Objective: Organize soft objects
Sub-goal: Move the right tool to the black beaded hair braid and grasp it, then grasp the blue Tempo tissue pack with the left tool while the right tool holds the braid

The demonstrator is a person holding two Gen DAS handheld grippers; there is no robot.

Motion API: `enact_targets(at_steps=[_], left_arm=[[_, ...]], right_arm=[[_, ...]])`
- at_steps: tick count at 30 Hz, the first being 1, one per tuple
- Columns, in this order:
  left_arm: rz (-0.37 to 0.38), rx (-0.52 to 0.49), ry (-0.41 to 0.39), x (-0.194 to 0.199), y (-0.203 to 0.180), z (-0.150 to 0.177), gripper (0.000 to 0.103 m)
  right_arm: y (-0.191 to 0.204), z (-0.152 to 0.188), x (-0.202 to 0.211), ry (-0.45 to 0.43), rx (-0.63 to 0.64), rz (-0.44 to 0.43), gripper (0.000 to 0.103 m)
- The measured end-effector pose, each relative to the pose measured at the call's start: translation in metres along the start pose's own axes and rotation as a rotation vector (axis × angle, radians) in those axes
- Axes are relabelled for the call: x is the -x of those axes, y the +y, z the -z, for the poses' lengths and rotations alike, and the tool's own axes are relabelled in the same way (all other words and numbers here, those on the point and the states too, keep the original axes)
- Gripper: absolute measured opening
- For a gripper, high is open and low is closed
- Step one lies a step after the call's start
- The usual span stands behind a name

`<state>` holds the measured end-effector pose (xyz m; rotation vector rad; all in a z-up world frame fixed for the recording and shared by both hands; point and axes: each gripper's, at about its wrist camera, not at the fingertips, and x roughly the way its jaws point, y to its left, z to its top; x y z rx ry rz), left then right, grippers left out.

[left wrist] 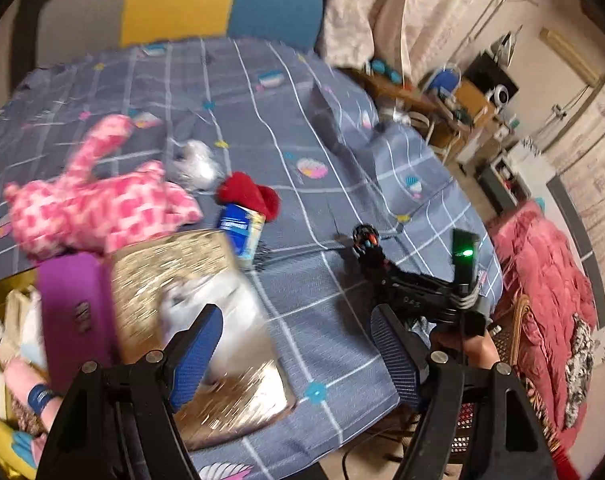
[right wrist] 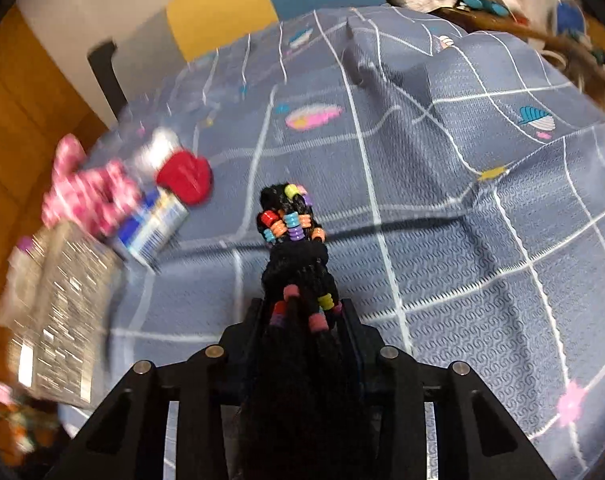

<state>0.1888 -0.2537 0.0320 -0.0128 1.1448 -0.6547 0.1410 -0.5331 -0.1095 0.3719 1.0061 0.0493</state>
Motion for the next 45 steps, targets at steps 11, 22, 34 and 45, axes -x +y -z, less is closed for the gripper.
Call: enact_targets(at_steps=[11,22,34,45], left_arm=[[-0.118,0.077,0.205,-0.103,-0.013,-0.070,0.079],[-0.372,0.034,0.316,-0.173,0.002,-0.093,0.079],[-0.486,0.007,0.506,-0.230,0.033,-0.087,0.079],[-0.438,0.015,0.468,-0.223,0.036,-0.085,0.055]], right_arm=[[0.000,-0.019,0.039,-0.136,-0.061,-0.120,0.030],[-0.007,-0.015,0.007,0.003,-0.092,-0.030,0.033],[0.002,-0.011,-0.020,0.062,-0.050,0.012,0.034],[-0.008,-0.018,-0.001,-0.003,-0.118,-0.037,0.032]])
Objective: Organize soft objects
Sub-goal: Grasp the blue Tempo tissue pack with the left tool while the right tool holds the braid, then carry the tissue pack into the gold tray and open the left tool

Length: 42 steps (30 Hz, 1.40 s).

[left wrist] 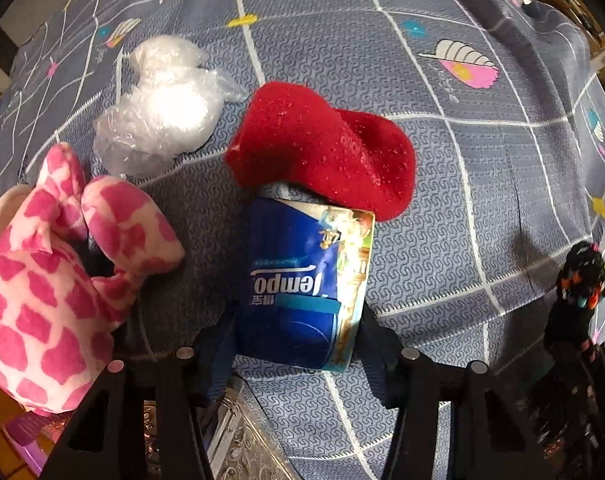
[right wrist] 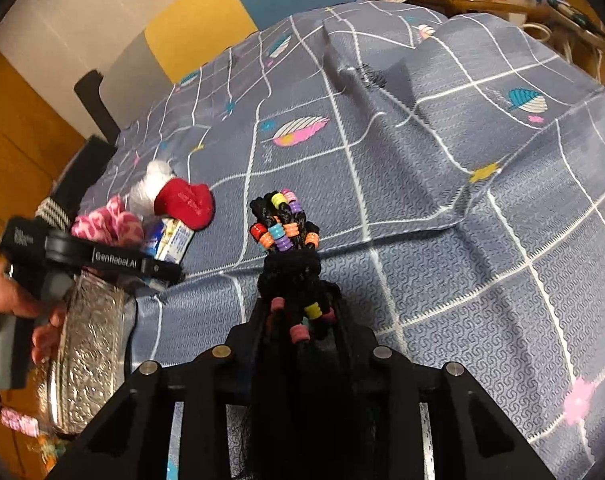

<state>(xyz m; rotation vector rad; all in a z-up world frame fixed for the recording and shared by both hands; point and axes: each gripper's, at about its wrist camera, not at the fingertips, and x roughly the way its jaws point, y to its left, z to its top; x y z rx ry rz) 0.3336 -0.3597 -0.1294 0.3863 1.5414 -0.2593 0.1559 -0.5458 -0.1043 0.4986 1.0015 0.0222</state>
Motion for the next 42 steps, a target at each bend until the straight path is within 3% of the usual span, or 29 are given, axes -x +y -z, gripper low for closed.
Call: enact_targets(at_steps=[3,12,17,24,34,42], left_arm=[[0.015,0.005,-0.039,0.007,0.000,0.004,0.054],[0.217,0.000,-0.236,0.071,-0.002,0.027,0.053],[0.312,-0.029,-0.329,0.101,-0.001,0.055,0.053],[0.432,0.001,-0.440,0.136,0.040,0.109,0.053],[0.446,0.187,-0.581,0.158,0.172,0.187,0.053],[0.372,0.336,-0.558,0.122,0.250,0.244,0.053]], right_arm=[[-0.006,-0.001,0.006,-0.018,-0.025,-0.005,0.032],[-0.032,-0.010,0.029,-0.108,-0.137,-0.053,0.032],[-0.037,-0.010,0.032,-0.119,-0.167,-0.067,0.032],[-0.034,-0.009,0.031,-0.126,-0.163,-0.088,0.032],[-0.034,-0.005,0.029,-0.117,-0.168,-0.087,0.032],[-0.030,-0.002,0.030,-0.120,-0.143,-0.077,0.032]])
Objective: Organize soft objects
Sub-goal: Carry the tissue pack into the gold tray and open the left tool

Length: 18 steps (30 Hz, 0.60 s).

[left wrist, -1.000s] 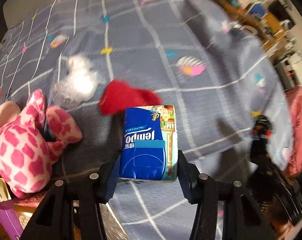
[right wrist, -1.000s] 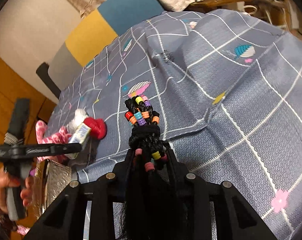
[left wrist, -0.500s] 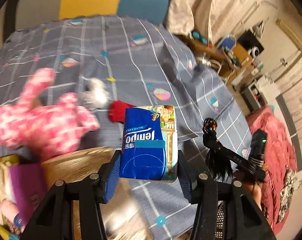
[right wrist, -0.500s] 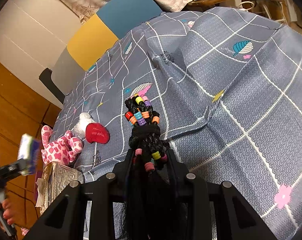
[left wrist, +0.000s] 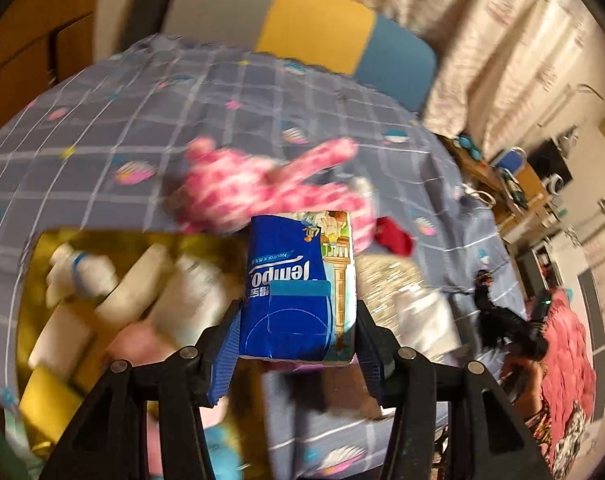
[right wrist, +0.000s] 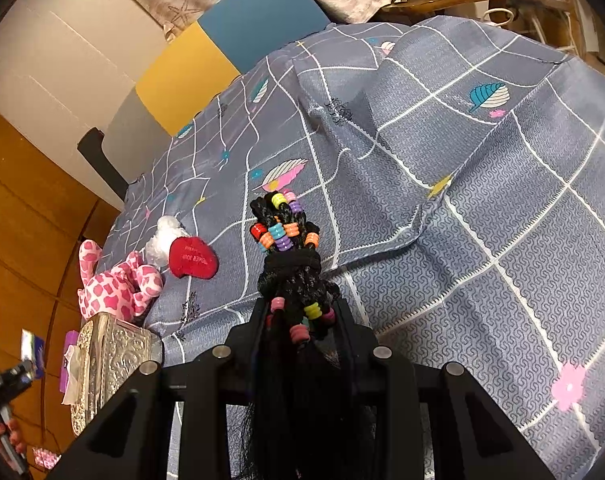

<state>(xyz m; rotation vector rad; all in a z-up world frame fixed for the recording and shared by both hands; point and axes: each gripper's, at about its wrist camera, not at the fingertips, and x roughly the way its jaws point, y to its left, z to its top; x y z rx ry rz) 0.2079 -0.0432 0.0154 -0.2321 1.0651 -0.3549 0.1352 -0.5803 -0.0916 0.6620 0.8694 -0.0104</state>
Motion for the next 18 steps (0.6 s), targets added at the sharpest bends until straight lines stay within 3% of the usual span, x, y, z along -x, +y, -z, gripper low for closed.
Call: enact_targets(at_steps=[6,12,18], left_arm=[[-0.027,0.089,0.054,-0.016,0.045,0.030,0.053],[-0.051,0.076,0.115,-0.043,0.055,0.051,0.053],[-0.011,0.050,0.158,-0.062,0.053,0.060,0.055]], right_arm=[[0.002,0.001,0.000,-0.004,0.026,0.006,0.032],[0.004,0.004,0.002,-0.021,0.058,0.026,0.032],[0.001,0.012,0.004,-0.040,0.048,0.051,0.032]])
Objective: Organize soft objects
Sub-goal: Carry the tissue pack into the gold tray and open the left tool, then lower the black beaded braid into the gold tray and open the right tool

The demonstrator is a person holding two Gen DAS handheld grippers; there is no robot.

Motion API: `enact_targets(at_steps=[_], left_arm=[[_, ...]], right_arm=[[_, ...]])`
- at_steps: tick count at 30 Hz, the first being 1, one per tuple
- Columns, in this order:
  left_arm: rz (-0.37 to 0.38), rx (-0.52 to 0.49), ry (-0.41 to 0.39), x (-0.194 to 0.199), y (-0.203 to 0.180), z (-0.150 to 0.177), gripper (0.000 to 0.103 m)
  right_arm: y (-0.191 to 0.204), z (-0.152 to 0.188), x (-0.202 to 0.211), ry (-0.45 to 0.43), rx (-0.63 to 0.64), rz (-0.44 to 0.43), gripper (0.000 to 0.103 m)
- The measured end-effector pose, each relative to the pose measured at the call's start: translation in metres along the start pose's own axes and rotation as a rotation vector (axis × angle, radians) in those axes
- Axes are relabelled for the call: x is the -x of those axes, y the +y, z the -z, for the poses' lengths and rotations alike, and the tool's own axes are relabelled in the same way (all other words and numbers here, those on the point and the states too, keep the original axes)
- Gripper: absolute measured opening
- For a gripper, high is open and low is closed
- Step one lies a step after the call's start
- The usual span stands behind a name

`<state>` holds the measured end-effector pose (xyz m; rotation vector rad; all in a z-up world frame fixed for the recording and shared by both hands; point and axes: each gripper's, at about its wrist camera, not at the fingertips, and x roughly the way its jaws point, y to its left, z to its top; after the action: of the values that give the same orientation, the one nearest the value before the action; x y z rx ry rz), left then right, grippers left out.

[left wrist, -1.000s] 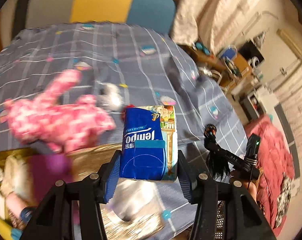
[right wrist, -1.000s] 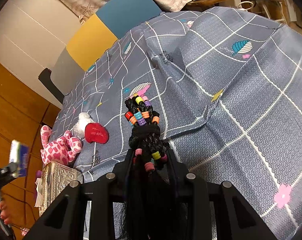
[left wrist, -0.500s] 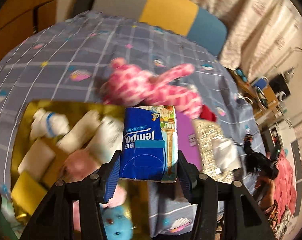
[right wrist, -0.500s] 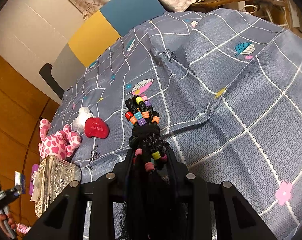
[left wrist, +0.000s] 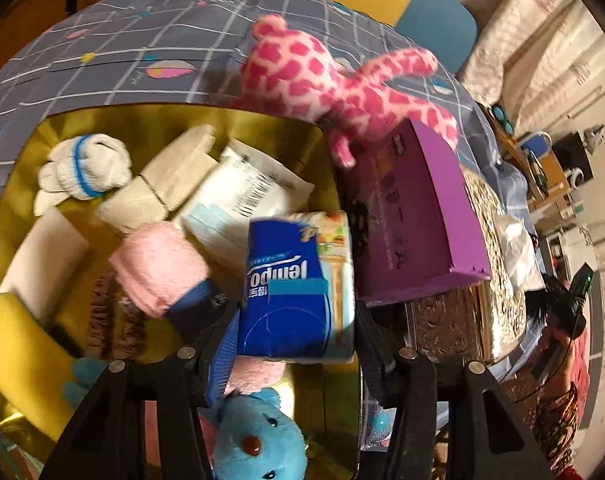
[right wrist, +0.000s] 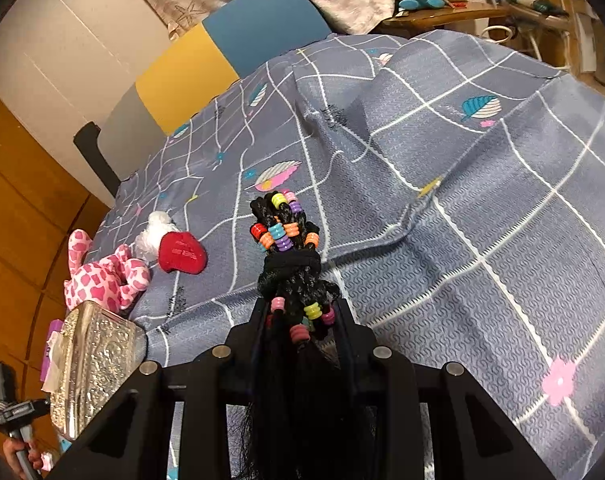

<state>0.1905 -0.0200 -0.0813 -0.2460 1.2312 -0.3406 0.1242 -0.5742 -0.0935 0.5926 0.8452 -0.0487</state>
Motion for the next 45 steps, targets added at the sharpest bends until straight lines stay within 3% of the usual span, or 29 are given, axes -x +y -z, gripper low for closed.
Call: enact_targets(at_steps=[5,8,16,23,33,38,45], left_arm=[[0.045,0.023,0.006,0.001,0.005,0.001,0.056],[0.065,0.042,-0.040,0.016,0.011,0.003,0.056],[0.037,0.052,-0.210,0.063,0.027,0.018,0.056],[-0.012,0.037,-0.274,0.081,0.043,0.034,0.056],[-0.029,0.060,-0.308,0.094,0.074,0.061,0.056],[-0.020,0.068,-0.315,0.097,0.085,0.071,0.056],[-0.024,0.081,-0.349,0.109,0.102,0.082,0.056]], right_arm=[[0.005,0.016,0.007,-0.025,-0.009,-0.007,0.032],[0.017,0.025,0.014,-0.029,0.026,0.007,0.032],[0.043,0.037,0.032,-0.020,0.010,-0.041,0.032],[0.090,0.039,0.049,-0.040,0.050,-0.102,0.032],[0.230,0.049,0.057,-0.012,0.257,-0.310,0.032],[0.311,0.071,0.042,0.065,0.376,-0.413,0.032],[0.404,0.110,0.002,0.203,0.525,-0.484,0.032]])
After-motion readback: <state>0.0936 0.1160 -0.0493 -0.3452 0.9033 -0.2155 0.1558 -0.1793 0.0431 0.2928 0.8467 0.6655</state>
